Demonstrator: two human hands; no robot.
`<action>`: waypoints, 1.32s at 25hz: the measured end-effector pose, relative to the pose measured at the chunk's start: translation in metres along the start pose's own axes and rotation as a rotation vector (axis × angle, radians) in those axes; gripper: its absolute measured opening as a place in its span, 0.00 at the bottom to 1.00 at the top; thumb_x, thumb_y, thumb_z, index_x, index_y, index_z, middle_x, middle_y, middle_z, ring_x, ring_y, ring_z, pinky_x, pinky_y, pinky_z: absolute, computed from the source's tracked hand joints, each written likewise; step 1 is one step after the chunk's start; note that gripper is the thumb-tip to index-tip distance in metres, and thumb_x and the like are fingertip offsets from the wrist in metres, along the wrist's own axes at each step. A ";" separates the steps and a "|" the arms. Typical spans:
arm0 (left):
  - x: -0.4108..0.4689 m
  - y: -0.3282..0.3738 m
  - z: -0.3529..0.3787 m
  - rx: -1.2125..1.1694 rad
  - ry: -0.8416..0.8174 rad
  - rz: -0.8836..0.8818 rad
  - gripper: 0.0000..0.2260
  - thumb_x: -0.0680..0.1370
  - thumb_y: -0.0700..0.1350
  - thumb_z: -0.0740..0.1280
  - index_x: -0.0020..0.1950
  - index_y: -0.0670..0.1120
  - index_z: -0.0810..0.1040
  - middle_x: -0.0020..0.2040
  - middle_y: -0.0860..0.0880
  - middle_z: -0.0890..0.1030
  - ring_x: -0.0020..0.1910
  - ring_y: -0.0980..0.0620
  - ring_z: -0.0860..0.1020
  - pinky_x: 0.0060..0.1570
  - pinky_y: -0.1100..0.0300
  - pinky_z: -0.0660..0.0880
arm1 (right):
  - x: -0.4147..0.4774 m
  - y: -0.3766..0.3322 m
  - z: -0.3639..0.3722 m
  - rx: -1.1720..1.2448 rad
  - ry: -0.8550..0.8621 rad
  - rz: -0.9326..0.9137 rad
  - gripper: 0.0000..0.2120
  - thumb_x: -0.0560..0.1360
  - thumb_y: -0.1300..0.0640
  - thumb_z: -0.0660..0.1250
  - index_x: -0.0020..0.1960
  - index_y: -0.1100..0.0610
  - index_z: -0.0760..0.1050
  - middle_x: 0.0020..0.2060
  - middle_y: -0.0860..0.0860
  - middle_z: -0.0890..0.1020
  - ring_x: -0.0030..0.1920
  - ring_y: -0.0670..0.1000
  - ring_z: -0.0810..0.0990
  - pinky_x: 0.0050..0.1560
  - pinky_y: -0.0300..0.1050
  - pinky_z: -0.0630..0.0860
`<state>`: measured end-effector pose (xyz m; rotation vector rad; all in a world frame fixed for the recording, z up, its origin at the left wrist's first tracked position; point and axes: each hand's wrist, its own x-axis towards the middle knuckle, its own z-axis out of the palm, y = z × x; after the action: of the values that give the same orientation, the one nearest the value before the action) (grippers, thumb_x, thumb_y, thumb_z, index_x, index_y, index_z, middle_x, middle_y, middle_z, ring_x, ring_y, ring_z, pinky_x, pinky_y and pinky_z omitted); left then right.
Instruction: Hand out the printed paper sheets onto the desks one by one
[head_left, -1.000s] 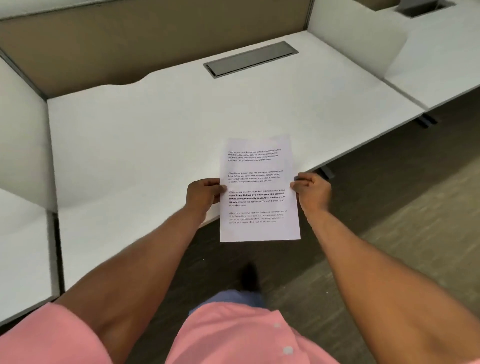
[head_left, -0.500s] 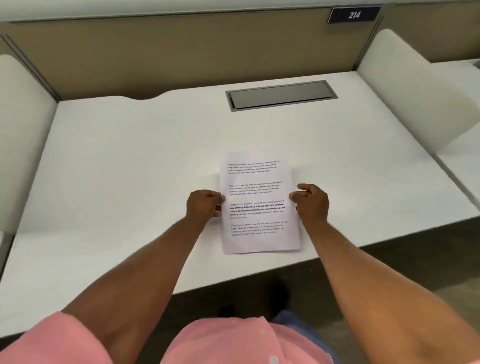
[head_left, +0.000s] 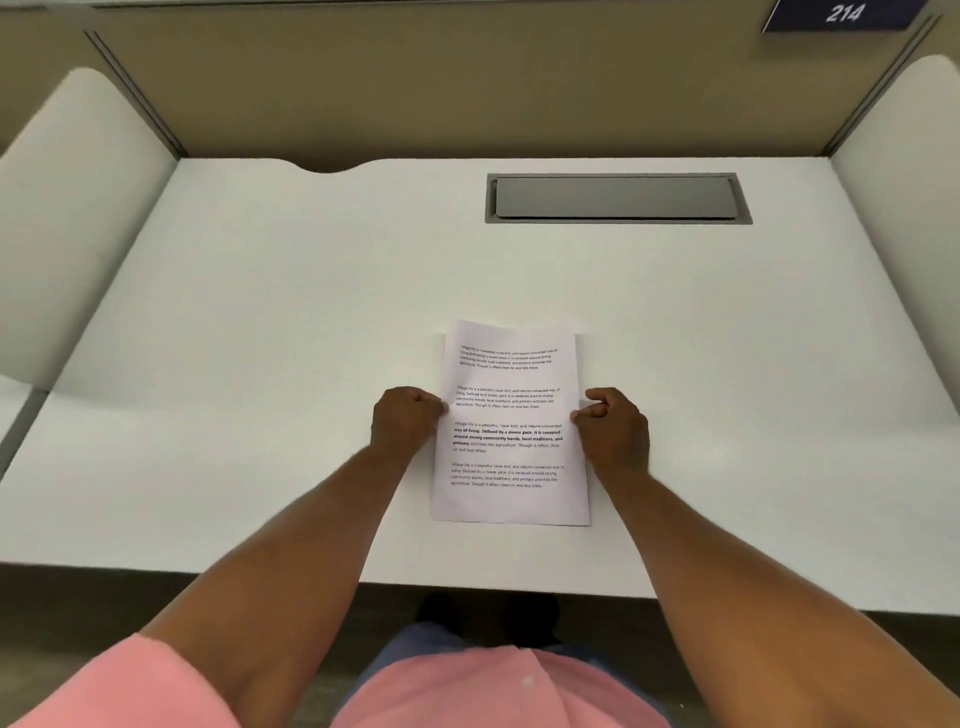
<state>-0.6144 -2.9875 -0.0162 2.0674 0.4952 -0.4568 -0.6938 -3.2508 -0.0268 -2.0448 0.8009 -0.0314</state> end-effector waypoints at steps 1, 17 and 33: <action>-0.004 0.000 0.004 0.024 0.014 -0.009 0.04 0.67 0.48 0.75 0.34 0.49 0.84 0.34 0.51 0.86 0.40 0.46 0.85 0.50 0.47 0.83 | 0.001 0.005 -0.003 -0.028 -0.018 -0.016 0.15 0.72 0.59 0.73 0.59 0.52 0.81 0.38 0.44 0.83 0.47 0.52 0.83 0.56 0.47 0.78; -0.043 -0.026 0.017 0.514 0.304 0.283 0.17 0.77 0.56 0.68 0.62 0.49 0.78 0.61 0.48 0.79 0.62 0.46 0.76 0.60 0.49 0.72 | 0.002 0.024 -0.011 -0.483 -0.056 -0.448 0.27 0.78 0.49 0.68 0.74 0.58 0.70 0.72 0.55 0.73 0.73 0.58 0.69 0.72 0.57 0.61; -0.147 -0.157 -0.079 0.876 0.393 0.219 0.40 0.80 0.69 0.48 0.82 0.46 0.43 0.83 0.46 0.45 0.82 0.49 0.43 0.80 0.43 0.46 | -0.096 -0.014 0.058 -0.804 -0.404 -0.863 0.42 0.81 0.31 0.48 0.83 0.52 0.36 0.83 0.50 0.37 0.82 0.51 0.35 0.80 0.62 0.33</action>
<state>-0.8094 -2.8677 -0.0139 3.0499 0.3033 -0.1261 -0.7441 -3.1494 -0.0231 -2.8677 -0.4471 0.2484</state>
